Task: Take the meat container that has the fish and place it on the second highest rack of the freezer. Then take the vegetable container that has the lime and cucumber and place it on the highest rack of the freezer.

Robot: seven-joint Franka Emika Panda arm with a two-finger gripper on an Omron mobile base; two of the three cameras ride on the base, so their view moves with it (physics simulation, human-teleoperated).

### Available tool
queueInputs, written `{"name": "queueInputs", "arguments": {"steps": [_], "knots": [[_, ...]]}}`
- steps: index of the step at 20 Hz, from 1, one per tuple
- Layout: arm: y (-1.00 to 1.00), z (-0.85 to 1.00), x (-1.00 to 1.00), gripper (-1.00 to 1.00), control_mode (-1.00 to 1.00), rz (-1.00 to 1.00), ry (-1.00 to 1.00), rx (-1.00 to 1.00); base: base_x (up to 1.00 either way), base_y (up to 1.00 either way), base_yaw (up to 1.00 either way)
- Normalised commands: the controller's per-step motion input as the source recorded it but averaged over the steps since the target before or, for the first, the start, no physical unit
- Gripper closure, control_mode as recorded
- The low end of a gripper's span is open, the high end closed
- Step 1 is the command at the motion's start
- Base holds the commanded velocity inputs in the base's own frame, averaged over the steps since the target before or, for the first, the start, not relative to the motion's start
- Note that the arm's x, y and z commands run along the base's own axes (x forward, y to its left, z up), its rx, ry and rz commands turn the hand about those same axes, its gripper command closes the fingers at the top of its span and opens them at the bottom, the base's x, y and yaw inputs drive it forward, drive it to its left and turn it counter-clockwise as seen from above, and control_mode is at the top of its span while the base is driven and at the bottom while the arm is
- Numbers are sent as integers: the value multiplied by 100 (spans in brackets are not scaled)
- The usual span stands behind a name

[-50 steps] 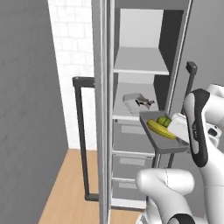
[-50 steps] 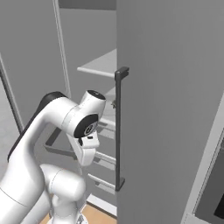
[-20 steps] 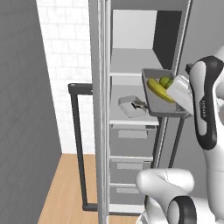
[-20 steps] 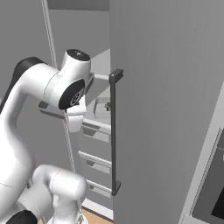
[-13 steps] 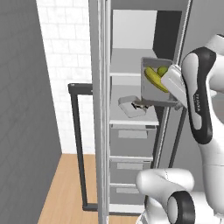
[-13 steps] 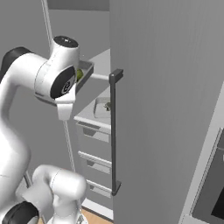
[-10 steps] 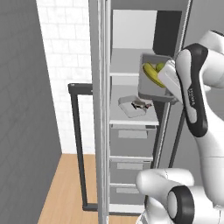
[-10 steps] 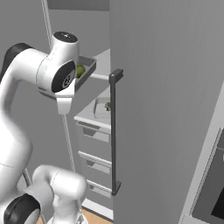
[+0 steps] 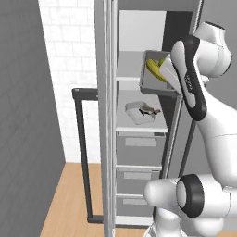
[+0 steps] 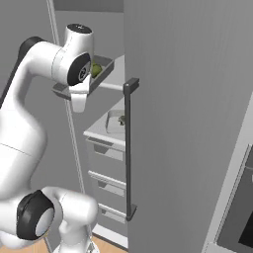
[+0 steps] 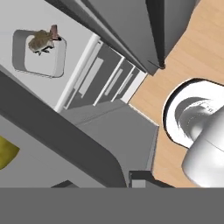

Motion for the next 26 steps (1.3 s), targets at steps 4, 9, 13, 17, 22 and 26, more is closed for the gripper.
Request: {"name": "queueInputs", "arguments": {"steps": [4, 9, 13, 17, 22, 26], "knots": [[0, 0, 61, 100, -100, 0, 1, 0, 0, 0, 0], [-1, 0, 64, 100, -100, -1, 3, 0, 0, 0, 0], [-13, 0, 61, 100, -100, -4, 1, 0, 0, 0, 0], [-11, 0, 68, 100, -100, -5, 0, 0, 0, 0, 0], [-9, 0, 69, 100, -100, -3, 1, 0, 0, 0, 0], [-14, -1, 63, 100, -100, 0, 0, 0, 0, 0, 0]]}}
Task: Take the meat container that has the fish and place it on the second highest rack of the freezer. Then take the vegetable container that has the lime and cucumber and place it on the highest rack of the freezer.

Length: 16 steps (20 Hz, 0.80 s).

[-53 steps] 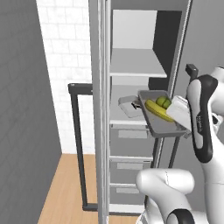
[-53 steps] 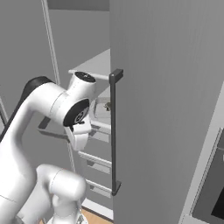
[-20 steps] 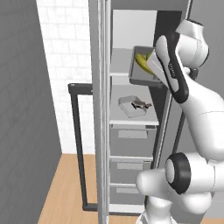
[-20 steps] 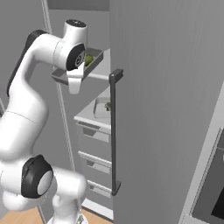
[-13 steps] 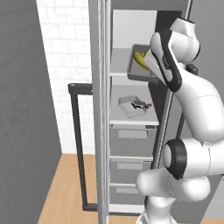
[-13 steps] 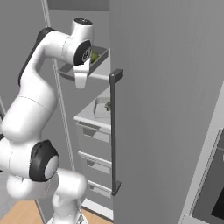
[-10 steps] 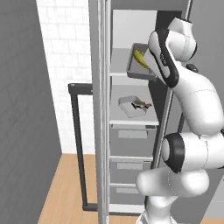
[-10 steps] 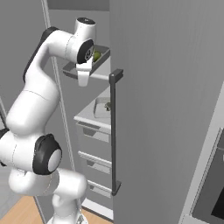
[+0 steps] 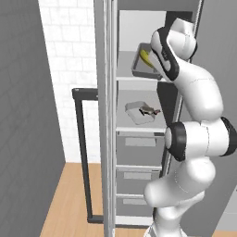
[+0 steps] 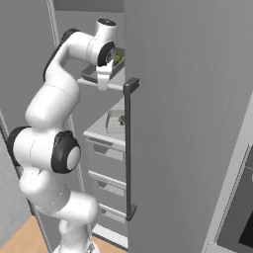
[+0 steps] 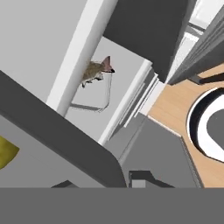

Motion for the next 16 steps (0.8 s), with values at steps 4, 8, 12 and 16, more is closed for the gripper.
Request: {"name": "queueInputs", "arguments": {"steps": [4, 8, 12, 16], "knots": [[-11, -8, 57, 100, -100, 0, 0, 0, 0, 0, 0], [-4, -20, 54, 100, -100, 0, 2, 0, 0, 0, 0], [-6, -18, 53, 100, -100, 0, 1, 0, 0, 0, 0], [-12, -4, 55, 100, -100, 0, 0, 0, 0, 0, 0]]}}
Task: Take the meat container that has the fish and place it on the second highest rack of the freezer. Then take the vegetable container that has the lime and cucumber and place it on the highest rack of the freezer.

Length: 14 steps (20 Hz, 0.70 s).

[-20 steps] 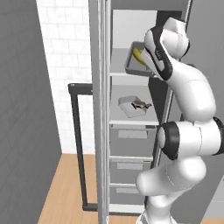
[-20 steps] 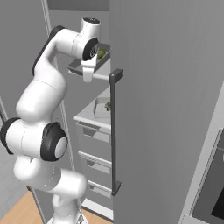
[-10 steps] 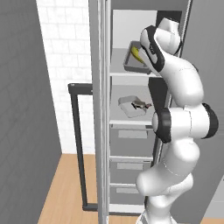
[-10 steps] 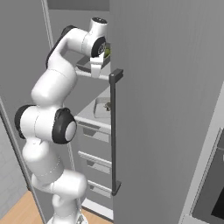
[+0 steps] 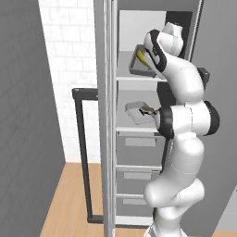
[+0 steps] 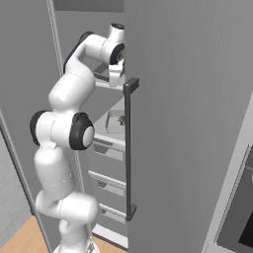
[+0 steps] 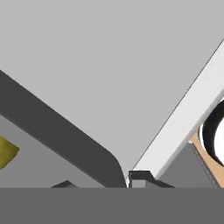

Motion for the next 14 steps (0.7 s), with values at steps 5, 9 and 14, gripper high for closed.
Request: {"name": "queueInputs", "arguments": {"steps": [5, 9, 14], "knots": [[-12, -16, 50, 100, -100, 0, 1, 0, 0, 0, 0], [-1, -13, 8, -100, -100, 0, -1, 0, 0, 0, 0], [-3, 2, -45, -100, -100, 0, -20, 0, 0, 0, 0]]}}
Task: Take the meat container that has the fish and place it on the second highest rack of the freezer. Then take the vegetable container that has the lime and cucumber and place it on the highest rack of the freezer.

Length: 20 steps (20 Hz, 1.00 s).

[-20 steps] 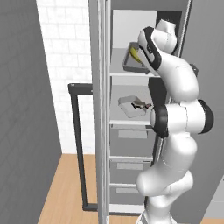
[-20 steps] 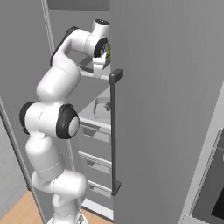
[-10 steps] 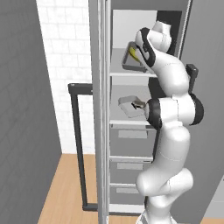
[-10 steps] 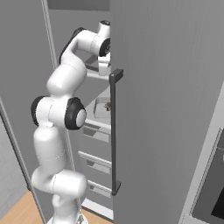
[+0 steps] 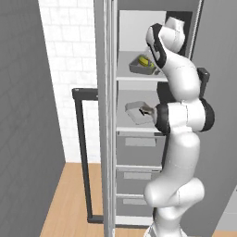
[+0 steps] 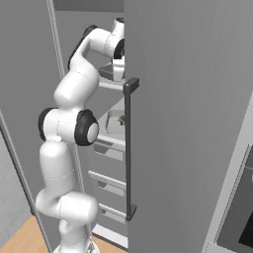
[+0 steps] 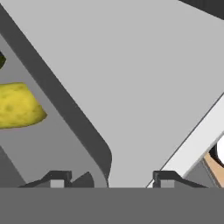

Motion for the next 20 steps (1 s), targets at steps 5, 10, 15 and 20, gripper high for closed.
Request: {"name": "queueInputs", "arguments": {"steps": [5, 10, 15, 20], "knots": [[5, 0, -88, -100, -100, 0, -15, 0, 0, 0, 0], [21, 0, -100, -100, -100, 0, -8, 0, 0, 0, 0], [3, 0, -100, -100, -100, -3, -7, 0, 0, 0, 0], [0, 0, -100, -100, -100, -3, -8, 0, 0, 0, 0]]}}
